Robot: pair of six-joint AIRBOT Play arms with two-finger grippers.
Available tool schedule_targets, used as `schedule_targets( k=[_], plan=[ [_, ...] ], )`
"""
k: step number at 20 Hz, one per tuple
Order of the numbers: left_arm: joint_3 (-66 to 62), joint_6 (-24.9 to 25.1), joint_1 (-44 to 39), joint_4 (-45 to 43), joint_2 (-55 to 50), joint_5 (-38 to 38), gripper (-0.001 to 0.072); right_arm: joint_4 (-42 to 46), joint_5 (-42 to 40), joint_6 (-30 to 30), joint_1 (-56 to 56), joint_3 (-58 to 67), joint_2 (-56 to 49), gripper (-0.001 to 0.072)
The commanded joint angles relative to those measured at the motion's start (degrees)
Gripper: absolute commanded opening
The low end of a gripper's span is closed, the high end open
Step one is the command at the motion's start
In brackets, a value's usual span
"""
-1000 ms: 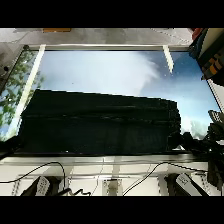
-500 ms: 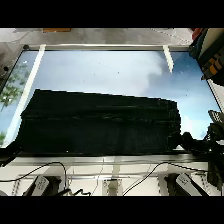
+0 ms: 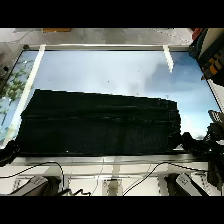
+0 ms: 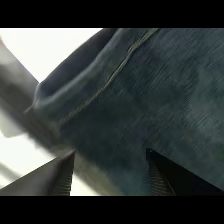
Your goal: Fold the clothes and pants, and hang the long-sleeved shirts on hangers.
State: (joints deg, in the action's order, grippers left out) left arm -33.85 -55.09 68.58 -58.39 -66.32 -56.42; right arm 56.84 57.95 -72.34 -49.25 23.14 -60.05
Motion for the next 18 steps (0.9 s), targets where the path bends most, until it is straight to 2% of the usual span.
schedule_targets(
  k=[1,2,3,4,5,6,8,10,14,16,18],
  plan=[
    [0.0,5.9,0.79,7.08,-1.73,3.39,0.0416,0.11,0.72,0.11,0.02,0.09,0.07,0.0039],
    [0.0,5.9,0.76,7.06,-1.73,4.52,0.0414,0.11,1.25,0.17,0.02,0.09,0.07,0.0039],
    [0.0,6.01,0.76,7.06,-1.73,5.62,0.0393,0.09,1.9,0.39,0.02,0.09,0.07,0.0039],
    [0.0,6.69,0.76,7.04,-1.75,6.21,0.0342,0.09,2.78,1.14,0.02,0.09,0.07,0.0039],
    [0.0,7.54,0.76,7.04,-1.84,6.25,0.0337,0.11,3.45,1.53,0.02,0.09,0.07,0.0039],
    [0.0,7.58,0.76,7.04,-1.84,6.25,0.0267,0.11,4.13,1.53,0.02,0.09,0.07,0.0039],
    [-0.07,7.56,0.74,7.08,-1.77,5.62,0.0048,0.11,4.96,1.66,0.02,0.09,0.83,0.0039],
    [-0.07,7.56,0.74,7.06,-1.22,4.74,0.0027,0.13,4.74,4.68,0.02,0.66,3.65,0.0039],
    [-0.48,8.07,0.74,8.0,2.82,5.18,0.0026,0.13,6.99,3.78,0.02,4.39,13.49,0.0038],
    [-1.38,9.03,0.74,12.0,5.57,5.75,0.0027,0.17,7.08,0.79,0.02,6.34,19.23,0.0038],
    [-1.81,12.52,0.74,19.54,8.2,5.7,0.0027,0.33,7.87,-2.75,0.02,8.07,24.13,0.0039]
  ],
)
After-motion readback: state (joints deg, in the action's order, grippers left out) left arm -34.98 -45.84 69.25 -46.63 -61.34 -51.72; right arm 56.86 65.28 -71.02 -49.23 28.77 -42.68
